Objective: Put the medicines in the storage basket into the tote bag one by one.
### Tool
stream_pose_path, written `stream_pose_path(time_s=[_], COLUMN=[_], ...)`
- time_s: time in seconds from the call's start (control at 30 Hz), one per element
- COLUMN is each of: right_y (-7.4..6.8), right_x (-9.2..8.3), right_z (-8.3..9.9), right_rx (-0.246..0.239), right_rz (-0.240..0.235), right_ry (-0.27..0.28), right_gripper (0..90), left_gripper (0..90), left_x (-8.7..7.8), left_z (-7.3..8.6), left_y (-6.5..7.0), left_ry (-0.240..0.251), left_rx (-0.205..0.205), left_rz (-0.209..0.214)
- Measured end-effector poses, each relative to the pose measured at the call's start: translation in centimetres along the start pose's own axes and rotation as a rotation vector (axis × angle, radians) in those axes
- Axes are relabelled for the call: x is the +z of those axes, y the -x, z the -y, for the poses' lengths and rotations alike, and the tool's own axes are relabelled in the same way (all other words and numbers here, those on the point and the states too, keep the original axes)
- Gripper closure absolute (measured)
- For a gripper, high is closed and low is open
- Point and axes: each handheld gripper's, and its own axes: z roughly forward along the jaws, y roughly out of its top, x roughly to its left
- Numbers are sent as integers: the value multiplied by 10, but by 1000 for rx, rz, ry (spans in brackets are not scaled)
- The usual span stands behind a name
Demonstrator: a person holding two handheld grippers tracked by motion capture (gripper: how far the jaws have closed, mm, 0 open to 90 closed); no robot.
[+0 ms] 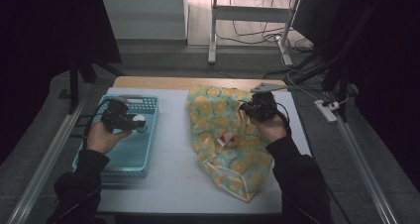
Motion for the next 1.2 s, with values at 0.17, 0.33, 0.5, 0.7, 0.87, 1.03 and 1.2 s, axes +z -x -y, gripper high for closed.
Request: stream_pose_path(time_s=[0.17, 0.33, 0.5, 0.7, 0.87, 1.03, 1.2], right_y=[0, 0, 1, 0, 0, 1, 2], right_x=[-1, -1, -2, -2, -3, -3, -4], right_z=[-1, -1, 0, -2, -2, -1, 0], right_rx=[-2, -1, 2, -1, -2, 2, 4], right_rz=[0, 2, 3, 2, 3, 5, 6], right_ry=[2, 3, 6, 6, 8, 9, 8], right_gripper=[893, 893, 893, 893, 893, 893, 893], left_gripper=[513, 513, 513, 513, 513, 514, 513], left_x=[-11, -22, -32, -37, -41, -42, -40], left_z=[-2, -6, -13, -22, -32, -39, -46], left_y=[2, 7, 16, 30, 41, 50, 62], left_ry=[22, 35, 48, 60, 71, 82, 90], left_rx=[-21, -13, 5, 43, 63, 73, 82], left_rz=[-2, 2, 0, 13, 30, 55, 83])
